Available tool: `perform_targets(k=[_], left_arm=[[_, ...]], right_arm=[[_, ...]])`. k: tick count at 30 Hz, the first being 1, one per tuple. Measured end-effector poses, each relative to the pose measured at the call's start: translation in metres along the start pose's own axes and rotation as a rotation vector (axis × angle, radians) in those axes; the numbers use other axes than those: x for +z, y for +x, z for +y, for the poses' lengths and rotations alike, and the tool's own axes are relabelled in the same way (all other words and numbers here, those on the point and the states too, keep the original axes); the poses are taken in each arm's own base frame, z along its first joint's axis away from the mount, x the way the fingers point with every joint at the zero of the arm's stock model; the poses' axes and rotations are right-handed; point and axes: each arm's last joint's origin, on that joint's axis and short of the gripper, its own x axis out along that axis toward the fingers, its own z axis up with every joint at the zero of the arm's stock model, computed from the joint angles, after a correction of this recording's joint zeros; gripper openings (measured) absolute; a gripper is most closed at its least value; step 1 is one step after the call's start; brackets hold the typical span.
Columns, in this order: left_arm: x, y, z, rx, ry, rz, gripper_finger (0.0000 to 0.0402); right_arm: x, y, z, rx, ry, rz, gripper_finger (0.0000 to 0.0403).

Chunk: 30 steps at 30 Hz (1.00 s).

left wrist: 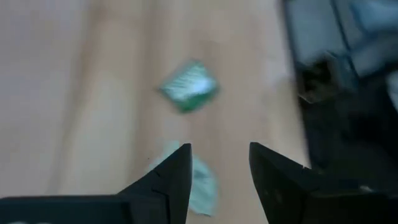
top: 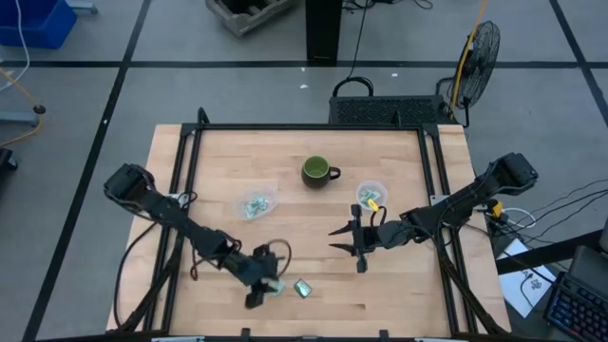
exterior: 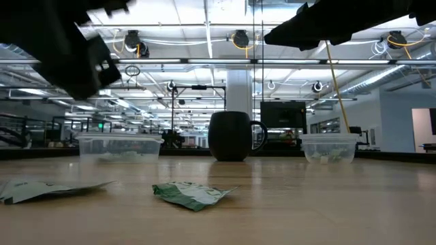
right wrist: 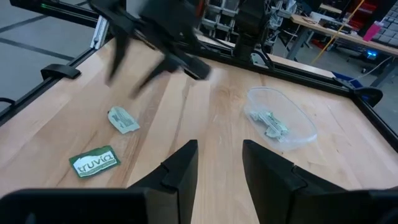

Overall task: Pick and place Stevia / Truvia into bins
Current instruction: Put the green stevia packet into the left transparent container

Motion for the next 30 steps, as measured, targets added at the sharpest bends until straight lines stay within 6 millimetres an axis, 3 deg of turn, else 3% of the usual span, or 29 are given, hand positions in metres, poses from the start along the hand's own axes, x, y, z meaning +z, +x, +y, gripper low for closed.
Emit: perform_targets(k=[4, 13, 30], left_arm=[[0.000, 0.007, -0.019, -0.048, 0.103, 0.026, 0.0157], [-0.023, 0.037, -0.010, 0.148, 0.109, 0.127, 0.0175], [-0.042, 0.053, -0.010, 0.207, 0.134, 0.167, 0.0183]], right_arm=[[0.000, 0.000, 0.000, 0.001, -0.002, 0.004, 0.0118], [-0.002, 0.000, 0.000, 0.004, -0.006, 0.015, 0.0118], [-0.003, 0.000, 0.000, 0.005, -0.014, 0.029, 0.0118]])
